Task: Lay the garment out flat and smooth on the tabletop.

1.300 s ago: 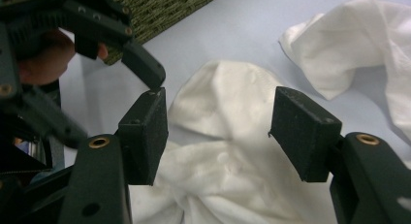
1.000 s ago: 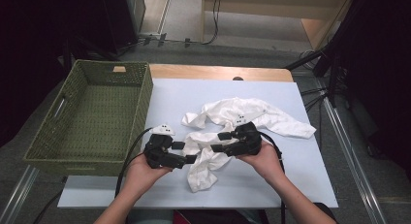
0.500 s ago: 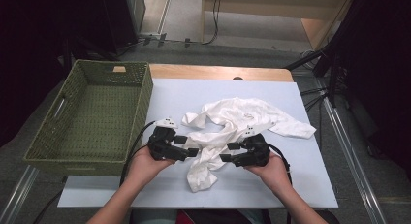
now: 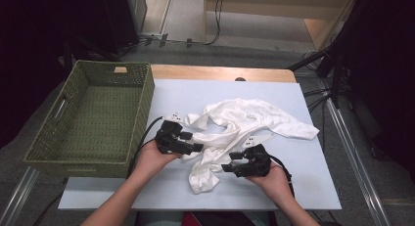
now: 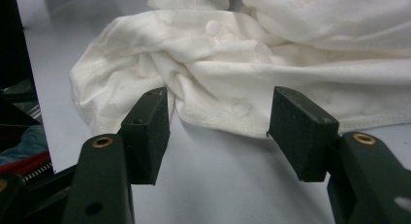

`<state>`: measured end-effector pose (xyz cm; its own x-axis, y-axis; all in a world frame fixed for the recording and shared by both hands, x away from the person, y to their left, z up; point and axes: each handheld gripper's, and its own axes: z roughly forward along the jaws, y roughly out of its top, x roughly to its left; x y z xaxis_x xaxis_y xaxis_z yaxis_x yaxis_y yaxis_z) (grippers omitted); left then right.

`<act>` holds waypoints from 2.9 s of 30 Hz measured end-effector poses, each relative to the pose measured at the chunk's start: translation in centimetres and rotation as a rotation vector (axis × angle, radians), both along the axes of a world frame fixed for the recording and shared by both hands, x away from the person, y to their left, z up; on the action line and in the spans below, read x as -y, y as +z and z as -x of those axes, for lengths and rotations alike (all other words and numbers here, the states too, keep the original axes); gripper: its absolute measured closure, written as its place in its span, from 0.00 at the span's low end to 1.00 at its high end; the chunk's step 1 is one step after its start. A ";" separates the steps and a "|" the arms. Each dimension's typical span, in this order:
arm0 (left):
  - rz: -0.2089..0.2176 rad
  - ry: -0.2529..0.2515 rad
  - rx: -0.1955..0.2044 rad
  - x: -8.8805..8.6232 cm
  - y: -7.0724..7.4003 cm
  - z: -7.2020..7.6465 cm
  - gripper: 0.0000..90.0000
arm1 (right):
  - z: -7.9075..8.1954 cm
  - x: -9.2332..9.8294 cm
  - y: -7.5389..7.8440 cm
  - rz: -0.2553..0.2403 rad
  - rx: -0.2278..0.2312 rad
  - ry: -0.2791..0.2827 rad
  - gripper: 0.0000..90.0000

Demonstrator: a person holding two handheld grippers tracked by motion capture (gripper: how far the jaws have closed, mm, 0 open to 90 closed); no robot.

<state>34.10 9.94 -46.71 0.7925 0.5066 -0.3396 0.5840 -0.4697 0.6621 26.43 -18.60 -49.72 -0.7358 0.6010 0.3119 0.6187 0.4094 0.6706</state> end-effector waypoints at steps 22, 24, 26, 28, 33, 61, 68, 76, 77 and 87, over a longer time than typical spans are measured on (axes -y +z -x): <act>-0.104 0.013 0.025 0.8 -3.1 -1.0 0.60 | -0.1 -2.2 -1.5 0.099 0.052 0.019 0.63; -0.131 0.008 0.068 0.9 -3.1 -0.8 0.66 | -0.2 -2.3 -1.6 0.109 0.071 0.021 0.70; -0.134 0.019 0.085 0.8 -3.3 -0.8 0.74 | -0.1 -2.4 -1.7 0.119 0.093 0.018 0.76; -0.124 0.031 0.085 0.6 -3.4 -0.9 0.81 | -0.1 -2.5 -1.7 0.138 0.114 0.010 0.83; -0.117 0.045 0.068 0.4 -3.5 -1.2 0.93 | -0.6 -2.2 -1.7 0.122 0.067 -0.020 0.94; 0.022 -0.012 -0.070 -0.2 -0.7 0.1 0.96 | 0.8 5.5 1.4 0.019 -0.058 -0.085 0.95; 0.053 -0.052 -0.086 0.2 -0.1 1.2 0.96 | 1.6 7.6 1.7 0.018 -0.050 -0.122 0.95; 0.071 -0.084 -0.114 -0.3 0.0 2.8 0.95 | 2.2 9.6 1.6 0.014 -0.053 -0.154 0.95; 0.071 -0.085 -0.115 -0.4 0.0 2.9 0.95 | 2.3 9.8 1.6 0.012 -0.057 -0.159 0.95; 0.068 -0.080 -0.151 -1.7 -0.4 4.0 0.95 | 3.1 11.6 1.8 0.009 -0.043 -0.202 0.95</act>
<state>30.07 11.69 -47.16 0.7669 0.4153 -0.4892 0.6415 -0.4758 0.6018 23.30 -30.17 -47.95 -0.5866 0.7377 0.3342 0.7165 0.2803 0.6388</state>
